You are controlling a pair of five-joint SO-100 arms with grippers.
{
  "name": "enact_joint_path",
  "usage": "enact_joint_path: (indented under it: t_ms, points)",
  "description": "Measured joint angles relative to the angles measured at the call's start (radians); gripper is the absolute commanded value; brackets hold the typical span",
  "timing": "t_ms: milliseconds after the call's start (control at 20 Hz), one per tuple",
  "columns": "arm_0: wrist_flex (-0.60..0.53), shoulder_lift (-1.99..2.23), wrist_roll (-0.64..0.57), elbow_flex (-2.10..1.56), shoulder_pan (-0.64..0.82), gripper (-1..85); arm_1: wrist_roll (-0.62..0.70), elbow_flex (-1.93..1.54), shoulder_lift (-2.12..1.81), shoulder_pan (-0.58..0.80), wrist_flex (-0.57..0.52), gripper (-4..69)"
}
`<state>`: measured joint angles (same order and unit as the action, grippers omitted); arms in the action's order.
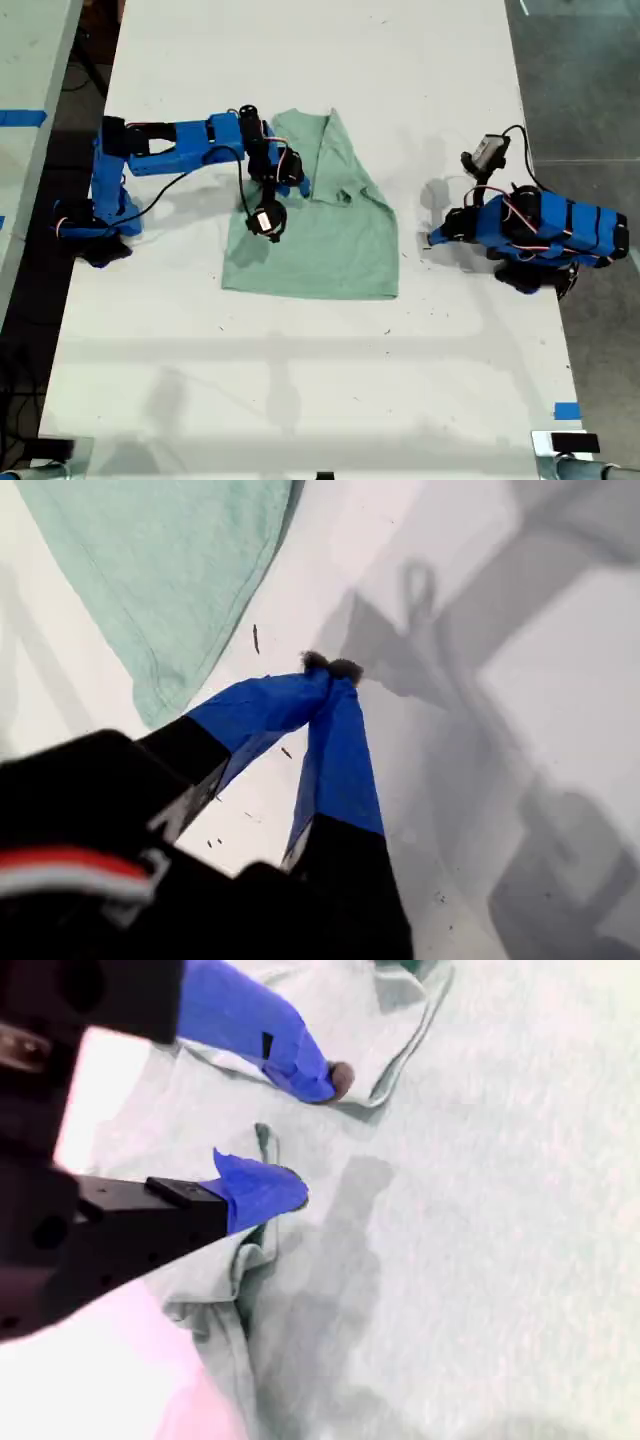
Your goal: Fold t shirt
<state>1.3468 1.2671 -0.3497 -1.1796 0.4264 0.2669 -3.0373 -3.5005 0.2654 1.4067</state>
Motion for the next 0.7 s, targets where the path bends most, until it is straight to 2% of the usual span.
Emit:
enact_joint_path:
  t_ms: [150, 300, 550, 700]
  points:
    - [0.123, 0.212, 0.006, 0.000, 0.012, 12.8, 0.000, 0.000, 0.000, 0.000, 0.000, -2.9]
    - [0.181, 0.526, 0.014, -0.043, 0.066, 11.5, 0.000, 0.000, 0.000, 0.000, 0.000, -2.9]
    - [0.121, 1.284, 0.048, -0.563, 0.230, 8.1, 0.000, 0.000, 0.000, 0.000, 0.000, -2.9]
    - [0.034, 1.638, 0.072, -0.884, 0.227, 7.6, 0.000, 0.000, 0.000, 0.000, 0.000, -2.9]
